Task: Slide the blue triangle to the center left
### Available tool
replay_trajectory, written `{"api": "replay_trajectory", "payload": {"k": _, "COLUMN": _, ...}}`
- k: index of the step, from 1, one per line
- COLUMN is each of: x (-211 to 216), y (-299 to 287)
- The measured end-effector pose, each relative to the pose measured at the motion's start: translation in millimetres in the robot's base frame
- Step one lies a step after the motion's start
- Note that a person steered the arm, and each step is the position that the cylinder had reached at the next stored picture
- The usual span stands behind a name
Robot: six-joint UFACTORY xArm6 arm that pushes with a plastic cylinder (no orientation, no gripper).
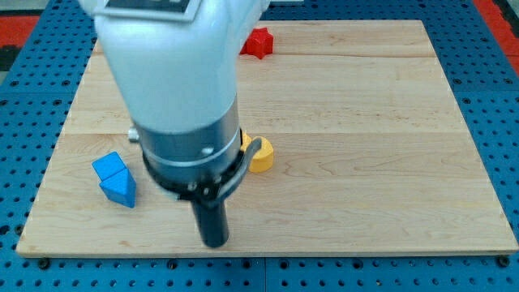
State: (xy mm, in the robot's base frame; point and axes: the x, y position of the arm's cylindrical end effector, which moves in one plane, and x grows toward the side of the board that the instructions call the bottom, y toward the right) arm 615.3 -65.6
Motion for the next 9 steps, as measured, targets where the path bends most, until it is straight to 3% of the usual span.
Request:
{"api": "replay_trajectory", "payload": {"k": 2, "x": -2.1, "y": -84.6}}
{"api": "replay_trajectory", "payload": {"k": 3, "x": -27.8, "y": -96.5}}
{"api": "replay_trajectory", "payload": {"k": 5, "x": -111.5, "y": -100.8}}
{"api": "replay_trajectory", "payload": {"k": 9, "x": -234.9, "y": -100.0}}
